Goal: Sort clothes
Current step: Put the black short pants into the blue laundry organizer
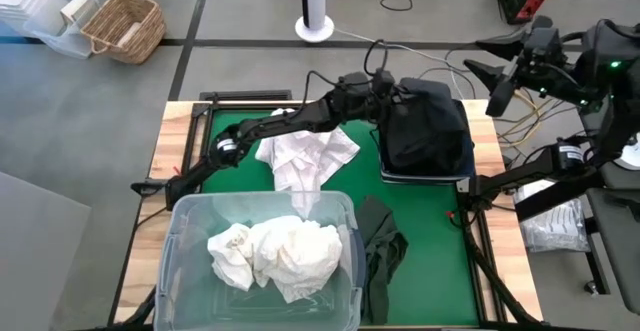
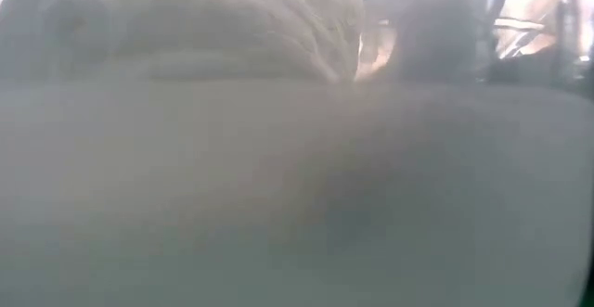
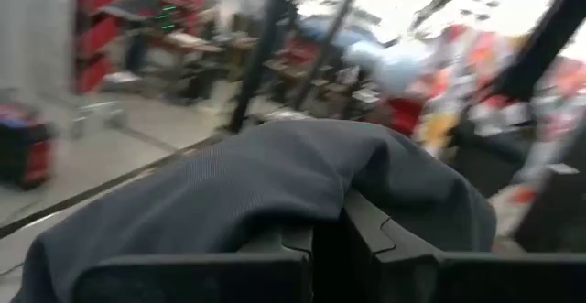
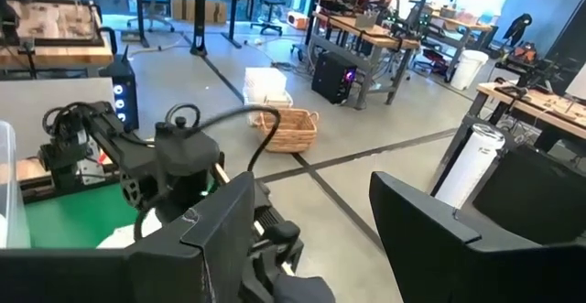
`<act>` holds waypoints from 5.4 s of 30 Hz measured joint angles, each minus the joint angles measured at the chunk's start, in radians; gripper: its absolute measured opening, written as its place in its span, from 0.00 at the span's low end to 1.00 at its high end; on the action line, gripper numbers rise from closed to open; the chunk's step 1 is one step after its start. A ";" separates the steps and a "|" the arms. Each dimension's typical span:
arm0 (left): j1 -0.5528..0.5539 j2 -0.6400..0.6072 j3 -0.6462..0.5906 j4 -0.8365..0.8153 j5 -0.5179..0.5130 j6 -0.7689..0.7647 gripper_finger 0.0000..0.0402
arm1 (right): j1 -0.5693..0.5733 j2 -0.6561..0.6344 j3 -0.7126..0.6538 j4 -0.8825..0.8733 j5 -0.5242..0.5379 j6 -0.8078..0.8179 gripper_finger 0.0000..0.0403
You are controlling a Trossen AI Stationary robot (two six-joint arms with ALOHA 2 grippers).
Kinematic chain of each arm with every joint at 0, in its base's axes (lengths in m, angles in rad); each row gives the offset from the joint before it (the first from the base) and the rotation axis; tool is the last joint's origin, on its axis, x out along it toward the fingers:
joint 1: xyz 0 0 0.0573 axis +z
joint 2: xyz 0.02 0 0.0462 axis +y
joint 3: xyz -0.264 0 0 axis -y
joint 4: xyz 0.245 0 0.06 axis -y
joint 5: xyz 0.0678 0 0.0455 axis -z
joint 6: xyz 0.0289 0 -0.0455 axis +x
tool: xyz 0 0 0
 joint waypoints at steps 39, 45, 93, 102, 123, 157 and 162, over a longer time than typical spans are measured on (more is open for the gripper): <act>0.000 -0.007 -0.001 -0.229 0.013 0.066 0.22 | 0.000 -0.048 -0.549 -0.284 0.011 0.309 0.77; 0.009 -0.077 0.000 -0.369 0.015 0.043 0.22 | 0.000 -0.126 -0.658 -0.265 0.037 0.339 0.75; 0.035 -0.680 -0.002 -0.631 0.009 0.072 0.22 | -0.307 0.130 -0.938 0.115 0.000 0.412 0.10; 0.035 -0.741 -0.002 -0.680 0.005 0.134 0.22 | -0.306 0.060 -0.867 0.092 0.006 0.445 0.02; 0.035 -0.755 -0.002 -0.743 0.005 0.137 0.22 | -0.308 0.088 -0.688 -0.283 0.090 0.512 0.02; 0.035 -0.754 -0.002 -0.809 0.005 0.137 0.22 | -0.309 0.213 -1.376 0.330 -0.203 0.472 0.02; 0.035 -0.754 -0.002 -0.809 0.005 0.137 0.22 | -0.309 0.209 -1.498 0.458 -0.257 0.510 0.02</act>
